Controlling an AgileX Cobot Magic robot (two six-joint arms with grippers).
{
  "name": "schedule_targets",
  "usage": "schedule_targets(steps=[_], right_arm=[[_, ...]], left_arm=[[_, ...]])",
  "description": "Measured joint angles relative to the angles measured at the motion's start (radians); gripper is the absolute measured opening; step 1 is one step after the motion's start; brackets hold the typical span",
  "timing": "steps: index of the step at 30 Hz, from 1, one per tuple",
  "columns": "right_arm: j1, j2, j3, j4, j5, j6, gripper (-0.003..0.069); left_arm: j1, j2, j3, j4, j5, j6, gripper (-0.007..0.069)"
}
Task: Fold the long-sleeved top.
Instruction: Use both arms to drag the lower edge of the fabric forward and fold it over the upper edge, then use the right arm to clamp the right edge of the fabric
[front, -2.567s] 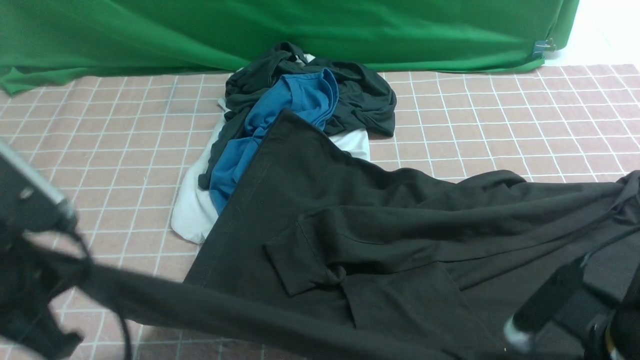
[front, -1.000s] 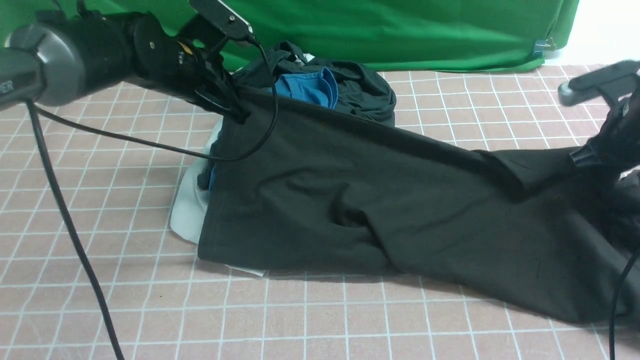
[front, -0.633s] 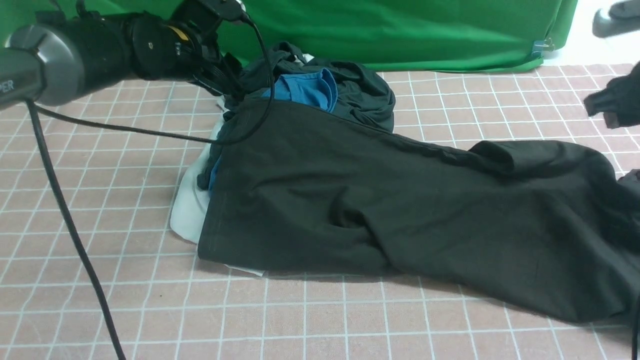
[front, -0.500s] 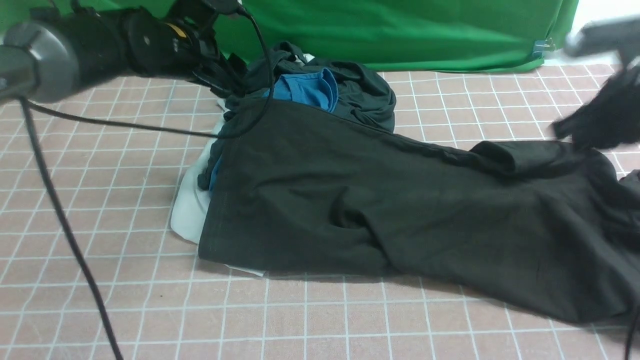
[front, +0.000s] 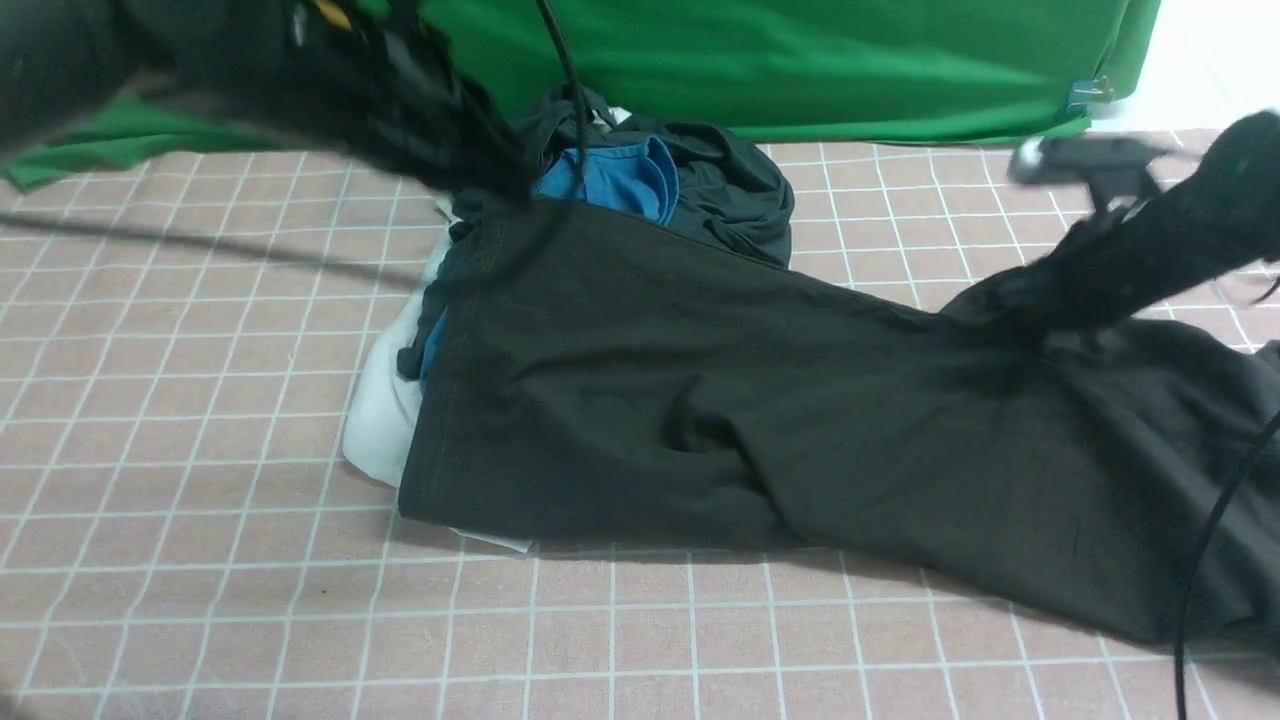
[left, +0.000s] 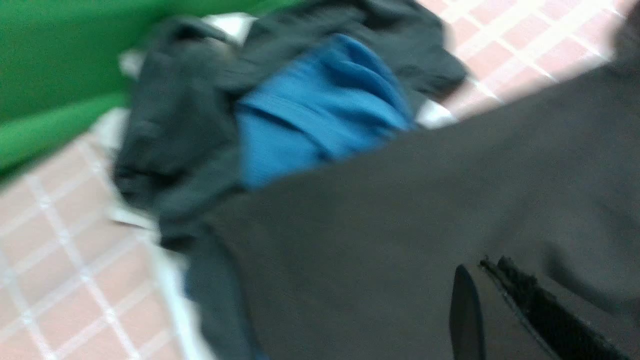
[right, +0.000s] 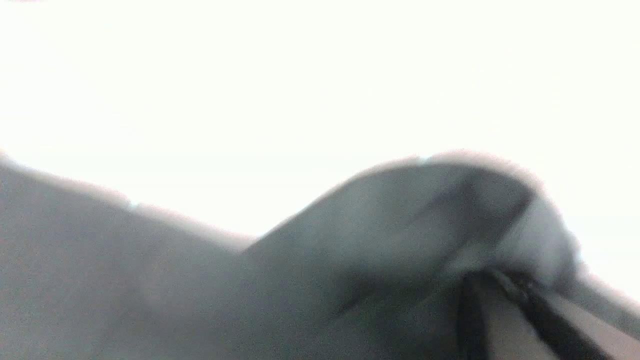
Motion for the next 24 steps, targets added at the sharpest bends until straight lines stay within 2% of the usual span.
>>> schedule_targets(steps=[4, 8, 10, 13, 14, 16, 17, 18, 19, 20, 23, 24], right_arm=[[-0.068, -0.007, -0.059, -0.002, 0.017, 0.008, 0.0034], [-0.137, -0.072, -0.074, -0.018, 0.159, 0.032, 0.0053], [-0.160, -0.142, -0.056, -0.090, 0.258, 0.083, 0.0059], [-0.166, -0.224, 0.000, -0.184, 0.319, 0.168, 0.0073], [-0.166, -0.299, 0.083, -0.277, 0.366, 0.277, 0.0108], [-0.168, -0.371, 0.195, -0.356, 0.380, 0.358, 0.0190], [-0.168, -0.378, 0.207, -0.367, 0.379, 0.365, 0.0202], [-0.178, -0.421, 0.296, -0.394, 0.357, 0.404, 0.0318], [-0.190, -0.436, 0.335, -0.394, 0.337, 0.428, 0.0389], [-0.203, -0.450, 0.385, -0.394, 0.303, 0.448, 0.0503], [-0.242, -0.445, 0.468, -0.394, 0.214, 0.473, 0.0650], [-0.242, -0.445, 0.468, -0.394, 0.209, 0.473, 0.0650]], left_arm=[[-0.075, -0.108, 0.159, 0.002, -0.004, -0.020, 0.0018], [-0.126, -0.212, 0.306, 0.013, -0.004, -0.056, 0.0018], [-0.148, -0.280, 0.385, 0.014, -0.004, -0.070, 0.0018], [-0.163, -0.329, 0.439, 0.015, -0.004, -0.075, 0.0018], [-0.172, -0.376, 0.475, 0.016, -0.010, -0.077, 0.0018], [-0.177, -0.414, 0.501, 0.016, -0.029, -0.078, 0.0018], [-0.178, -0.417, 0.503, 0.016, -0.031, -0.078, 0.0018], [-0.179, -0.437, 0.509, 0.015, -0.049, -0.078, 0.0018], [-0.179, -0.448, 0.510, 0.015, -0.061, -0.078, 0.0018], [-0.179, -0.455, 0.510, 0.012, -0.071, -0.078, 0.0018], [-0.179, -0.462, 0.510, 0.002, -0.083, -0.078, 0.0018], [-0.179, -0.462, 0.510, 0.000, -0.083, -0.078, 0.0018]])
